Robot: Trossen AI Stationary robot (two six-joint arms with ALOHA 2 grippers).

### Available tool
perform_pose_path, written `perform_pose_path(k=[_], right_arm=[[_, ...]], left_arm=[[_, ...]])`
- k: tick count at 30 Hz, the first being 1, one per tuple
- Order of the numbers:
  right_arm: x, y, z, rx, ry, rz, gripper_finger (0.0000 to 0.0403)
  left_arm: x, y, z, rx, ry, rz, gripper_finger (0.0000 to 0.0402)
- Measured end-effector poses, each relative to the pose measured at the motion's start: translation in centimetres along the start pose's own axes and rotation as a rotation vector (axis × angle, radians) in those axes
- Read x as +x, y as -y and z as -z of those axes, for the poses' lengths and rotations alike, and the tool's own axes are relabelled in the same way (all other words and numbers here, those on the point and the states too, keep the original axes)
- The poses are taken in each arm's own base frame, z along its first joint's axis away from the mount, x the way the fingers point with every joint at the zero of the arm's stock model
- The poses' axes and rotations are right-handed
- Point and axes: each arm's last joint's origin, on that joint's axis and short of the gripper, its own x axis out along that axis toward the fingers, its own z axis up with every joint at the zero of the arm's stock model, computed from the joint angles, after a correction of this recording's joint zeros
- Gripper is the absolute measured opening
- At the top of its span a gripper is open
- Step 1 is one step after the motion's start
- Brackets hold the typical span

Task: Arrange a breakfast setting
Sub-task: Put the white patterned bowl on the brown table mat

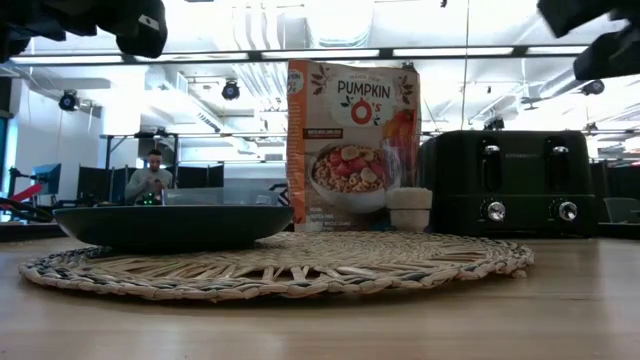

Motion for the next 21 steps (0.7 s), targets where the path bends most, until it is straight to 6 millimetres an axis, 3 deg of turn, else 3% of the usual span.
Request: perform_pose_path(k=[6, 21], right_arm=[[1.2, -0.8, 0.2, -0.162, -0.03, 0.03, 0.007], [4.3, -1.3, -0.8, -0.22, -0.1, 0.097, 0.0068]], left_arm=[[0.5, 0.4, -0.1, 0.013, 0.046, 0.011, 0.0066], [1.3, 0.3, -0.9, 0.08, 0.064, -0.033, 0.0066]])
